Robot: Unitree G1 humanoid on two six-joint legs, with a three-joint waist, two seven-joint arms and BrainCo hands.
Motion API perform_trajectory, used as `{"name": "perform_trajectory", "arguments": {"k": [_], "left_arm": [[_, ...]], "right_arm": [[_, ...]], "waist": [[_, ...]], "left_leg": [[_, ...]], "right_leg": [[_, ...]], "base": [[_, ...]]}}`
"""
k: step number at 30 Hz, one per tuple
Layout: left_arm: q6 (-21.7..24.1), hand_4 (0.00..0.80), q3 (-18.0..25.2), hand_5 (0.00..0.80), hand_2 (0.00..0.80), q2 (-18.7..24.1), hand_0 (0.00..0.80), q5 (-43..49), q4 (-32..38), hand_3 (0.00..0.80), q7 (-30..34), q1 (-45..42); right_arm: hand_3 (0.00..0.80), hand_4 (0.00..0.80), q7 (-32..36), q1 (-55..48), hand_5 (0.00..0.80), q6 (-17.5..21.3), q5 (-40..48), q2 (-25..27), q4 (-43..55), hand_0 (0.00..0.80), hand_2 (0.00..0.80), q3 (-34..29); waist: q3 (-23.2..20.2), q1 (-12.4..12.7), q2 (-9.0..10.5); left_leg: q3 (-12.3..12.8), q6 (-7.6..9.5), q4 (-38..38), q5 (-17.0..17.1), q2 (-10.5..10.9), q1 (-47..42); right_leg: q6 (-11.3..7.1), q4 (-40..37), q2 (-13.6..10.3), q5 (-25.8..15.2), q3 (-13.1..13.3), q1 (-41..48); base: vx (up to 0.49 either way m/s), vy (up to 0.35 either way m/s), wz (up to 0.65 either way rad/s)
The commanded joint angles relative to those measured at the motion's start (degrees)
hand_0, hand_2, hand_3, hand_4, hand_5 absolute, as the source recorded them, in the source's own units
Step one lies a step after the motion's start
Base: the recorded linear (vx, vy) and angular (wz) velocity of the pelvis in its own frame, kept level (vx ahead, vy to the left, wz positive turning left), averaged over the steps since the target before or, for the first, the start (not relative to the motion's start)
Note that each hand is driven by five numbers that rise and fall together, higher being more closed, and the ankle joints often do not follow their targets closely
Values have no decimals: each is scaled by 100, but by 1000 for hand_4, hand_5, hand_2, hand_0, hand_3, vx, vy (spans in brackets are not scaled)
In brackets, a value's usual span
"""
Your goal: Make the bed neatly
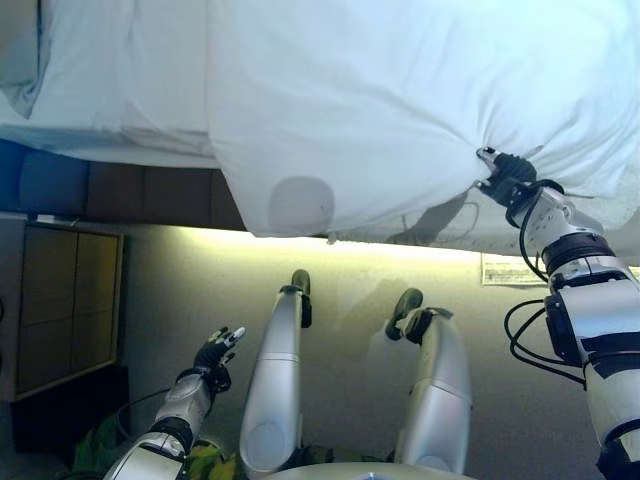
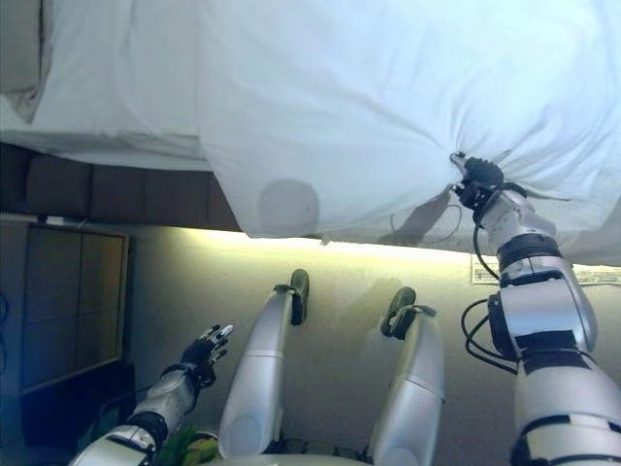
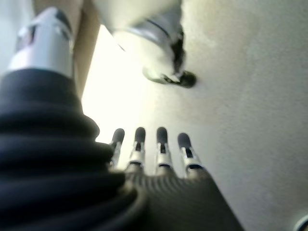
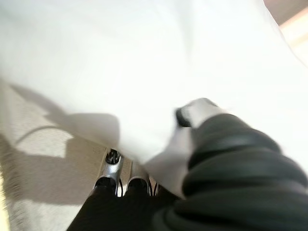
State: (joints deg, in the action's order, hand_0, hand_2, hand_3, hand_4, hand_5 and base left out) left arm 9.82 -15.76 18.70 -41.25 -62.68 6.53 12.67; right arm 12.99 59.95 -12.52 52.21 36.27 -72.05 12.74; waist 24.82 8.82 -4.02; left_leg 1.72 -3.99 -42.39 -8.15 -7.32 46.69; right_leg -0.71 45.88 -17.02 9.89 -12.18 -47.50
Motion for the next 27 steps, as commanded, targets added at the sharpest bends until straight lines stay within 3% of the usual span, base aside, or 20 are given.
{"name": "perform_trajectory", "arguments": {"k": [1,10,16,19,27], "left_arm": [[74,0,-180,0,0,212,0,265,-119,0,-153,-144],[-107,0,-176,0,0,294,0,107,287,0,-243,175],[-271,0,-10,0,0,257,0,-689,909,0,-195,350],[-365,0,39,0,0,71,0,-1135,1148,0,-278,523],[-519,0,-64,0,0,-459,0,-2240,1472,0,-488,710]], "right_arm": [[800,800,441,-319,800,-76,-65,-135,166,800,800,2],[800,800,1005,-682,800,-442,-153,-472,346,800,800,129],[800,800,906,-850,800,-510,497,-747,885,800,800,1],[800,800,790,-847,800,-502,809,-999,1119,800,800,-70],[800,800,538,-814,800,-506,1964,-1521,2067,800,800,-49]], "waist": [[-464,-4,209],[-726,-13,438],[-938,9,527],[-1023,21,607],[-1172,81,818]], "left_leg": [[25,-111,737,289,-313,-573],[280,-296,2072,660,-478,-2047],[294,-377,2852,890,-511,-2807],[317,-352,3241,1143,-505,-3023],[313,-401,3772,1267,-600,-3487]], "right_leg": [[-376,-1074,-115,-532,154,727],[-549,-2428,6,-781,-164,2239],[-616,-3169,154,-932,-319,3071],[-593,-3530,230,-1138,-431,3345],[-640,-4031,379,-1244,-614,3956]], "base": [[96,-9,-7],[121,-15,-6],[130,-36,3],[63,-45,0],[83,-55,4]]}}
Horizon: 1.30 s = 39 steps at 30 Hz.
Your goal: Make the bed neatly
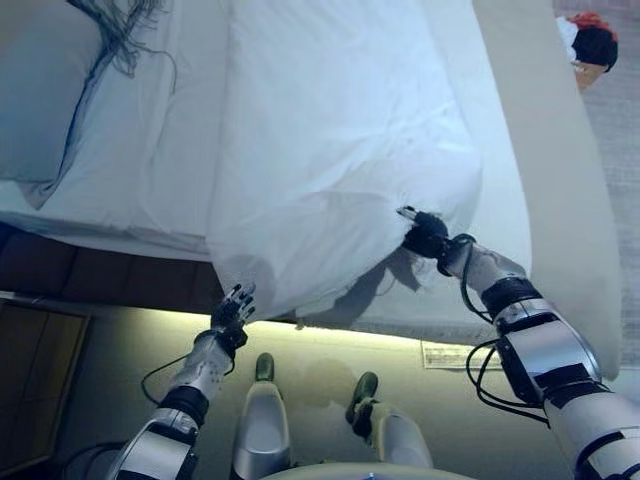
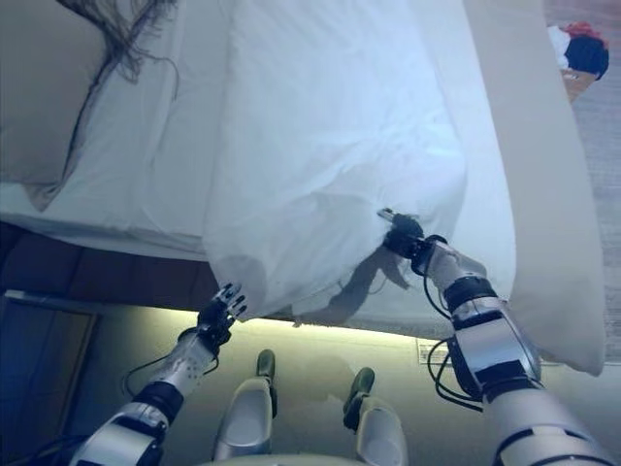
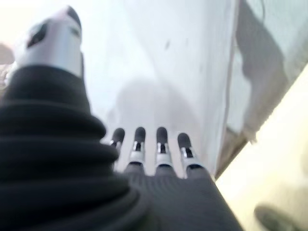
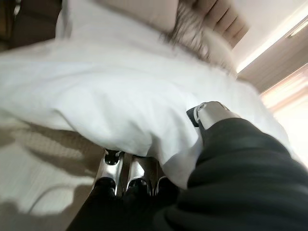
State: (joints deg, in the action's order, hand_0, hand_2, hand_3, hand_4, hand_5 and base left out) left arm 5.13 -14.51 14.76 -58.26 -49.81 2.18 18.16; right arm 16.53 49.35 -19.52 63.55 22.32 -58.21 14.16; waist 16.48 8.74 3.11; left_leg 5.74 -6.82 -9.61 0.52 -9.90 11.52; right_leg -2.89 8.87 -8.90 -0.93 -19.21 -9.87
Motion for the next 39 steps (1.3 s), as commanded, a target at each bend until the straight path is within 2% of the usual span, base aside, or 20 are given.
{"name": "perform_trajectory", "arguments": {"k": [1,6,8,14,18,22,27,30,39], "left_arm": [[-158,0,-177,0,0,-103,0,-775,205,0,-86,143],[-686,0,-60,0,0,-391,0,-1807,11,0,43,87],[-1001,0,-21,0,0,-536,0,-2528,-100,0,175,23],[-2247,0,-33,0,0,-815,0,-4205,-158,0,430,-85],[-2697,0,-199,0,0,-848,0,-4976,-114,0,150,-87],[-2898,0,-338,0,0,-854,0,-5284,-77,0,-132,-63],[-2874,0,-451,0,0,-859,0,-5420,6,0,-21,107],[-2576,0,-468,0,0,-894,0,-5474,69,0,113,236],[-1608,0,137,0,0,-1062,0,-5474,154,0,1177,720]], "right_arm": [[800,800,197,245,800,227,960,-184,785,800,800,-172],[800,800,-40,428,800,439,1291,-565,1154,800,800,-41],[800,800,-166,454,800,555,1403,-677,1255,800,800,43],[800,800,-403,705,800,952,1553,-881,1196,800,800,109],[800,800,-400,818,800,1131,1696,-925,1171,800,800,119],[800,800,-294,784,800,1293,1874,-1002,1353,800,800,206],[800,800,-295,579,800,1361,1944,-1110,1744,800,800,345],[800,800,-213,380,800,1305,1953,-1133,2005,800,800,429],[800,800,-180,-598,800,903,1546,-1163,2783,800,800,545]], "waist": [[-341,106,136],[-329,189,317],[-340,222,409],[-285,333,604],[-202,373,650],[-121,365,695],[-59,264,744],[-51,159,755],[-146,-178,747]], "left_leg": [[-98,-123,491,391,-350,14],[-123,-136,377,311,-462,-70],[-120,-141,399,295,-503,-138],[-118,-159,511,282,-586,-226],[-138,-170,513,292,-630,-187],[-149,-198,516,313,-678,-125],[-132,-223,457,315,-736,-71],[-106,-238,409,311,-768,-59],[-63,-267,390,276,-771,-157]], "right_leg": [[-423,-360,-425,-166,71,239],[-422,-345,-373,-146,-17,409],[-441,-434,-337,-165,-34,545],[-486,-668,-214,-225,-57,795],[-500,-693,-189,-242,-58,818],[-520,-726,-165,-263,-47,804],[-516,-707,-139,-272,20,745],[-503,-685,-125,-266,74,708],[-502,-629,-147,-189,195,678]], "base": [[66,-86,13],[78,-106,17],[95,-133,14],[41,-112,0],[0,-67,-1],[-17,-60,0],[-21,-42,-1],[-14,-9,-5],[15,16,-5]]}}
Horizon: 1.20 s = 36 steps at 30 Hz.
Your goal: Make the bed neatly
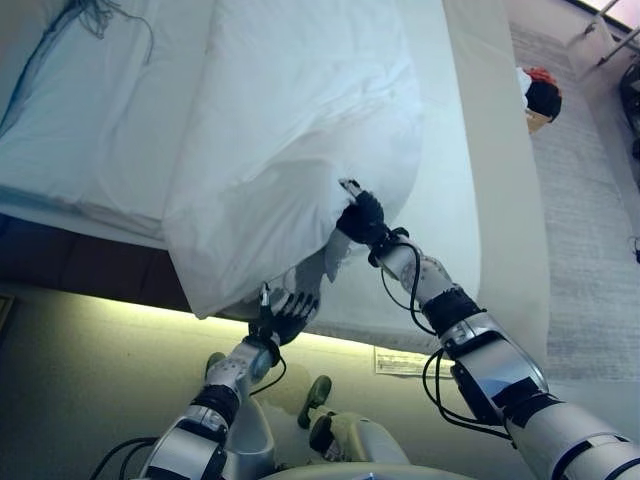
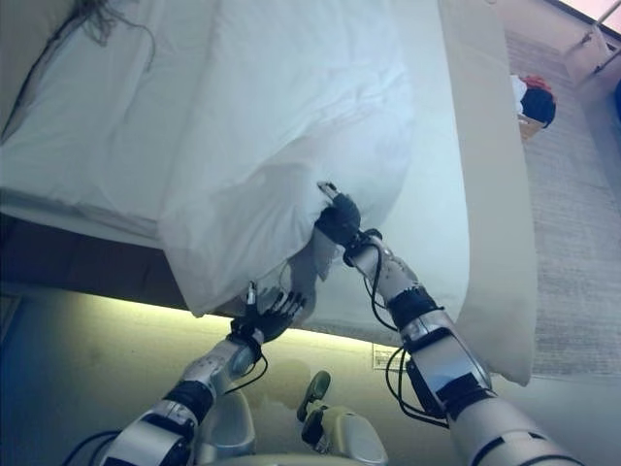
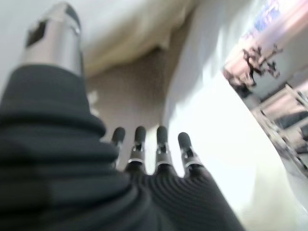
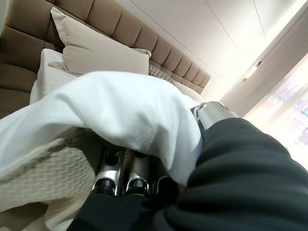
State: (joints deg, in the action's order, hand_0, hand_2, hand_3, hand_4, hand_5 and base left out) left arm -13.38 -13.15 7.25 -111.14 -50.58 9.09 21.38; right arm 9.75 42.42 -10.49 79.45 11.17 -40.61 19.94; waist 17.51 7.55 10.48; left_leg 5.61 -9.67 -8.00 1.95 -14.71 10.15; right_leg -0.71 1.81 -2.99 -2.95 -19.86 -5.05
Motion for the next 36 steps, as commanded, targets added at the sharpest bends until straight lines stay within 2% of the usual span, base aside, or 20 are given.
{"name": "perform_trajectory", "arguments": {"k": [1,4,12,18,22,23,24,29,36], "left_arm": [[407,0,76,0,0,-307,0,-186,267,0,571,431],[831,0,320,0,0,-304,0,-186,442,0,776,485],[1360,0,866,0,0,-199,0,-186,780,0,1021,394],[1535,0,1274,0,0,19,0,-186,857,0,874,212],[1466,0,1498,0,0,116,0,-186,844,0,797,-86],[1445,0,1540,0,0,123,0,-186,851,0,788,-167],[1436,0,1580,0,0,125,0,-186,855,0,793,-240],[1314,0,1806,0,0,173,0,-186,988,0,931,-663],[1166,0,2192,0,0,340,0,-186,1043,0,1151,-1025]], "right_arm": [[800,800,532,-60,800,-28,-98,-31,1094,800,800,-27],[800,800,552,-396,800,-80,-283,-2,1268,800,800,-69],[800,800,718,-1181,800,-164,-542,2,1477,800,800,-159],[800,800,711,-1631,800,-335,-717,11,1538,800,800,-154],[800,800,803,-2001,800,-557,-1021,62,1568,800,800,-203],[452,452,758,-2098,452,-639,-1130,84,1593,452,452,-197],[0,0,647,-2176,0,-742,-1237,110,1607,0,0,-190],[0,0,747,-2726,0,-1132,-1920,381,1617,0,0,-263],[0,0,1406,-3611,0,-1703,-2493,776,1752,0,0,-450]], "waist": [[-261,-85,3],[-313,-126,-3],[-457,-136,27],[-674,-123,50],[-876,-97,-15],[-938,-95,-34],[-989,-95,-52],[-1189,-121,-196],[-1386,-261,-377]], "left_leg": [[-55,17,231,122,-282,-47],[-89,12,283,107,-253,-122],[-147,29,421,26,-198,-411],[-148,45,561,3,-179,-702],[-122,55,691,-15,-150,-985],[-112,56,730,-17,-138,-1060],[-102,57,773,-15,-128,-1130],[-35,65,1014,-7,-39,-1517],[79,88,1178,-5,87,-1794]], "right_leg": [[-720,85,-746,25,258,206],[-727,86,-760,48,249,235],[-751,63,-766,93,187,421],[-757,25,-772,117,137,618],[-769,-37,-789,140,113,835],[-775,-58,-797,144,106,893],[-780,-80,-802,148,104,944],[-808,-212,-869,171,95,1246],[-847,-315,-980,192,127,1451]], "base": [[44,31,-10],[55,20,-3],[79,-2,3],[111,15,5],[147,59,7],[179,104,9],[148,110,8],[102,133,5],[10,136,2]]}}
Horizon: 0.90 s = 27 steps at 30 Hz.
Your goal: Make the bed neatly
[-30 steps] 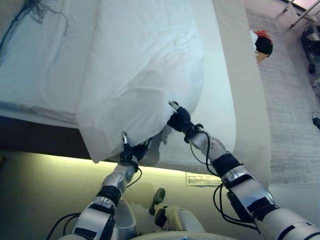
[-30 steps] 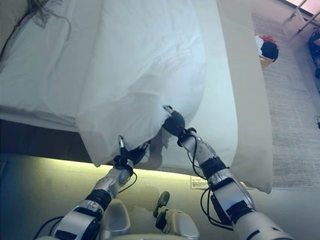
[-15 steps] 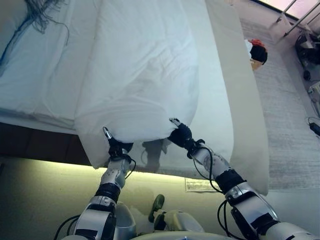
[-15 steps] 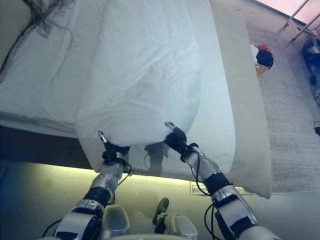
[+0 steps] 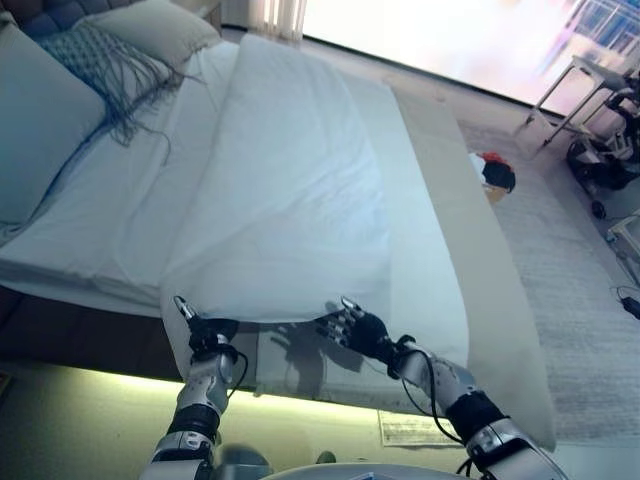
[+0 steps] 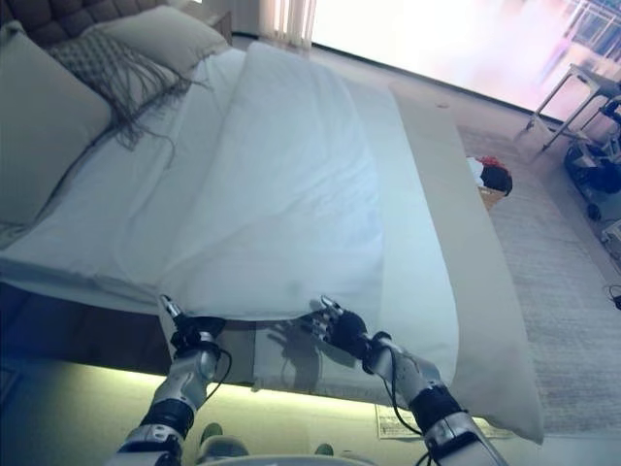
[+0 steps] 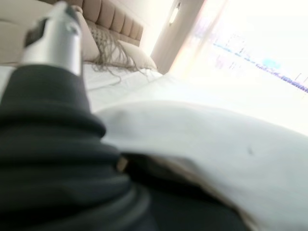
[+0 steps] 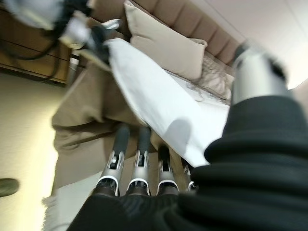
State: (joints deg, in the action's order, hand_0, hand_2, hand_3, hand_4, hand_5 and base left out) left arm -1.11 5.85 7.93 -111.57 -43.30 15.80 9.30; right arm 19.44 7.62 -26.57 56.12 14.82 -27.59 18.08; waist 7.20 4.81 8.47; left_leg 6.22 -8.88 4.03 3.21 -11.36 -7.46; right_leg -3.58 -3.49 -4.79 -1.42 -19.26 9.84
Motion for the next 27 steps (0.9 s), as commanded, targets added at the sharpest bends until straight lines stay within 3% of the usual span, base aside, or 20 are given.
{"name": "perform_trajectory", "arguments": {"k": [1,10,17,27], "left_arm": [[-78,0,354,0,0,316,0,-143,322,0,518,162],[-327,0,1154,0,0,694,0,-143,-147,0,1028,207],[-642,0,1784,0,0,1194,0,-143,-778,0,1335,244],[-1133,0,2421,0,0,1578,0,84,-1077,0,1865,-128]], "right_arm": [[0,0,511,-263,0,-185,-226,473,455,0,0,-306],[0,0,1215,-957,0,-678,-938,555,-660,0,0,-837],[0,0,1695,-1011,0,-118,-1476,571,-2905,0,0,-1500],[0,0,1407,-781,0,604,-1588,429,-4052,0,0,-1931]], "waist": [[-370,-15,-199],[-459,-250,-409],[-557,-212,-541],[-692,86,-693]], "left_leg": [[33,18,-22,-130,-227,-40],[65,129,-59,-49,26,69],[-43,158,-34,-79,141,65],[-208,160,38,-142,232,126]], "right_leg": [[-569,216,-824,37,69,-40],[-617,283,-1015,-68,157,-181],[-632,259,-1051,-83,176,-170],[-620,11,-1055,-107,2,-78]], "base": [[-79,130,2],[-117,90,-4],[-47,21,-1],[-35,-14,1]]}}
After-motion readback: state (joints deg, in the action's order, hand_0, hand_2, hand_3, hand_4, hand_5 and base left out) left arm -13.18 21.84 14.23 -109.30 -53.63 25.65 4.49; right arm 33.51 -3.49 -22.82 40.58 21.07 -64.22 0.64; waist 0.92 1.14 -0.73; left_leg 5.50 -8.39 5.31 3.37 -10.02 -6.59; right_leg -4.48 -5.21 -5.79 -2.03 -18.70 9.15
